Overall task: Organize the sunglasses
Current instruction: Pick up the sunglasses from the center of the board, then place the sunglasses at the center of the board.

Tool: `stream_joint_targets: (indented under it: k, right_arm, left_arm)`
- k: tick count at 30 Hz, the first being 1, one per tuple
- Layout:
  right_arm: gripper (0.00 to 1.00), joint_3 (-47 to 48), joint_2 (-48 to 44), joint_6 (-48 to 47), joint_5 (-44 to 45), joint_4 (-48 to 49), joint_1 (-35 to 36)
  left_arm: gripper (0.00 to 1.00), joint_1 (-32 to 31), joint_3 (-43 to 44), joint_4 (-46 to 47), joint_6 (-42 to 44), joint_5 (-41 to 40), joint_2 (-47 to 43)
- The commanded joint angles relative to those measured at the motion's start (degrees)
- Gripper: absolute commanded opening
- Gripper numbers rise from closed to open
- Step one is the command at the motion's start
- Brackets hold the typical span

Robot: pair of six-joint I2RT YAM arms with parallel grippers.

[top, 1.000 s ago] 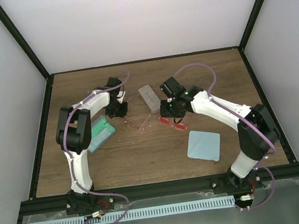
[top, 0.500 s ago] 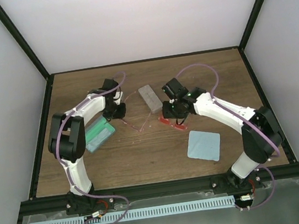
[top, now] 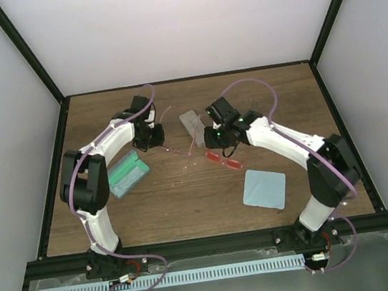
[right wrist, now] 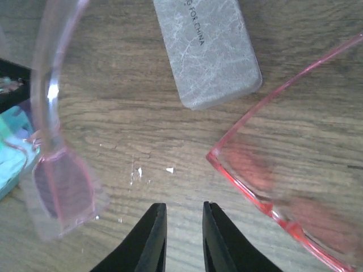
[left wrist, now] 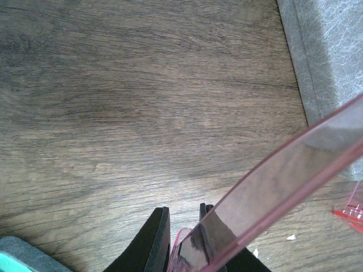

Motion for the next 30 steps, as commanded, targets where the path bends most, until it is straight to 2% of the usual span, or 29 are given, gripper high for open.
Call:
stream_joint_targets:
  k: [1,10,15,21,26,30]
  right_arm:
    - [0.17,8.84,5.95,-1.81,1.91,-1.56,-0.01]
    - [0.12,25.35,19.94,-4.57,2.99,-5.77,5.93]
    - [0.11,27.62,23.13,-5.48,1.59,-6.79,10.75]
    - [0.12,23.36,21.96,-6.08,-4.66,-4.04,13.35]
    - [0.13,22.46,17.58,-6.40,1.79,-4.75,12.16]
    - [0.17,19.47,12.14,-5.95,3.62,-3.82,10.20]
  left_arm:
    - [0.04,-0.51,-0.30,0.38,-2.50,0.61,-3.18]
    - [0.05,-2.35,-0.81,0.30,-3.27,-0.29,-2.64]
    - [0.05,-2.75,-0.30,0.40,-4.00,-0.37,-2.14]
    - [0.06,-2.71,-0.06,1.04,-5.41,-0.03,-2.44]
    - [0.08,-2.75,-1.48,1.83,-4.29,-1.73,-3.14]
    - [0.10,-2.75,-7.18,6.00,-3.28,-1.99,-4.39]
